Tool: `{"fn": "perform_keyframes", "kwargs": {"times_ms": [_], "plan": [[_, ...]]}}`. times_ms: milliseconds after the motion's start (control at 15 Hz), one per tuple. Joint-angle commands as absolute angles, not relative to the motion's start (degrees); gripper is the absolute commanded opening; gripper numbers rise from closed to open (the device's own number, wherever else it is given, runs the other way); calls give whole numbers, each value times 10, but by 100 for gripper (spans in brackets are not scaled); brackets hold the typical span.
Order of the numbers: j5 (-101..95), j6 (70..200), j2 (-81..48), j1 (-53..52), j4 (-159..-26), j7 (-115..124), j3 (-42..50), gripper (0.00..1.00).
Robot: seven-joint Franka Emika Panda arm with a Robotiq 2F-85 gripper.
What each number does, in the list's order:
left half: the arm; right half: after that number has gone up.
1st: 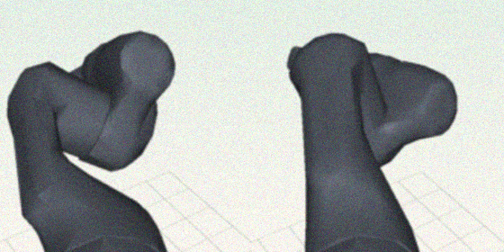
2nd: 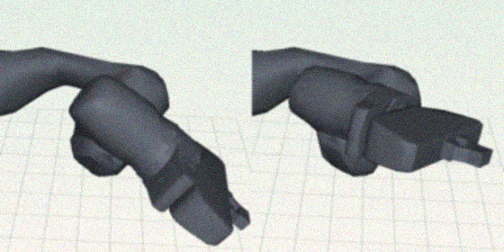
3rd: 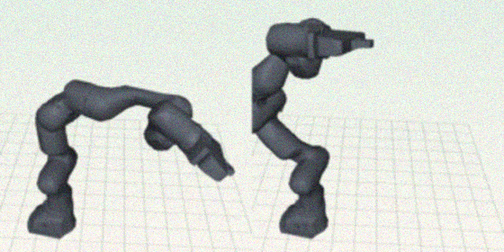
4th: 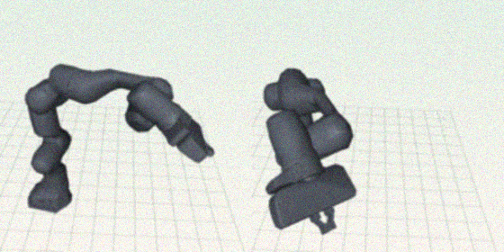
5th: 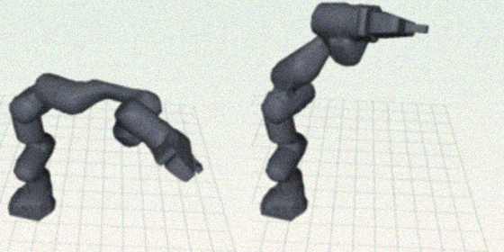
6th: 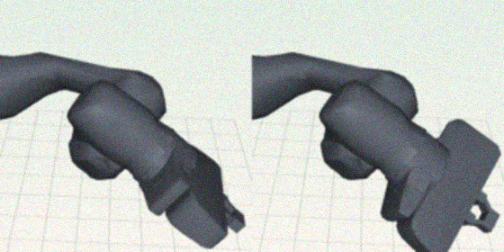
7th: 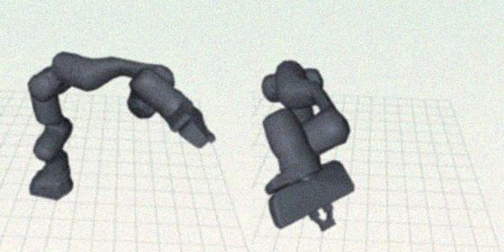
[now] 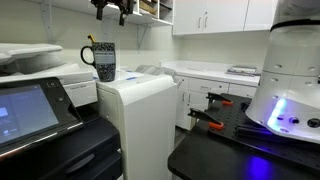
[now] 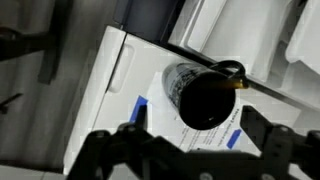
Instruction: Remove the yellow pen from the mug
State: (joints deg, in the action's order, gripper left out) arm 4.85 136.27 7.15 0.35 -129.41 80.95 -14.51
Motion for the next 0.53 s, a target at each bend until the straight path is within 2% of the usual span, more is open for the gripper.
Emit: {"fn": "perform_keyframes", "kwargs": {"times_ms": [0, 67, 333, 467], "plan": [[44, 1343, 43, -10, -1267, 920, -127, 96], [46, 1342, 36, -12, -1262, 948, -123, 96], [65, 1344, 13, -21, -1248, 1045, -106, 71], [84, 1349, 4, -26, -1242, 1087, -98, 67]]}}
